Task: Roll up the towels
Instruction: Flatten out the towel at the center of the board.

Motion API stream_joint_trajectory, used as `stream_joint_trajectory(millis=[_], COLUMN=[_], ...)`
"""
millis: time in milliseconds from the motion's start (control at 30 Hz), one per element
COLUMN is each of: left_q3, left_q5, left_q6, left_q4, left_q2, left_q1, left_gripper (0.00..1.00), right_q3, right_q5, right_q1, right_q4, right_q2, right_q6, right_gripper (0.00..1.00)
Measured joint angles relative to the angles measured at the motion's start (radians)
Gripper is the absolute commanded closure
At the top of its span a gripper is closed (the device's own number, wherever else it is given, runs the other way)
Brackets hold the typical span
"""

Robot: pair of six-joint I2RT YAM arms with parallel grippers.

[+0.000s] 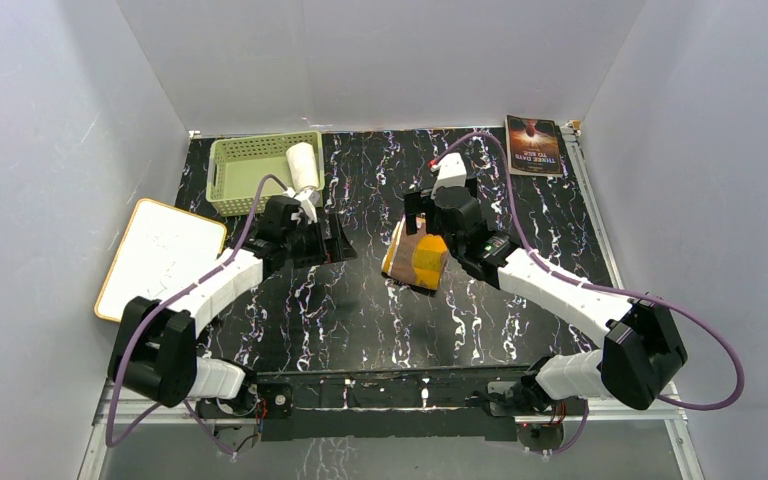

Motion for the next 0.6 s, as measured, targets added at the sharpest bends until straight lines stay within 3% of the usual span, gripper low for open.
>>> stream_joint_trajectory(millis=[200, 333, 433, 533, 600], left_q3=[0.022, 0.023, 0.023, 0.016, 0.006], left_q5=[-0.007, -0.014, -0.014, -0.009, -0.006], left_q6=[0.000, 0.000, 0.000, -0.001, -0.001], left_q4=[0.020, 0.019, 0.020, 0.022, 0.023], left_q2=[0.048, 0.047, 0.042, 0.034, 0.029], left_q1=[-0.027, -0.028, -0.027, -0.027, -0.028], left_gripper=[0.02, 0.02, 0.02, 0.02, 0.02], right_q3=[0.010, 0.070, 0.162, 0.233, 0.272], right_q5=[-0.036, -0.076, -0.115, -0.139, -0.148], right_q1=[0.000, 0.000, 0.000, -0.003, -0.003], right_q4=[0.023, 0.015, -0.028, -0.076, -0.114], right_q2=[0.021, 0.135, 0.283, 0.405, 0.472], right_q6=[-0.040, -0.059, -0.064, -0.061, -0.059], right_gripper=[0.02, 0.05, 0.21, 0.44, 0.46])
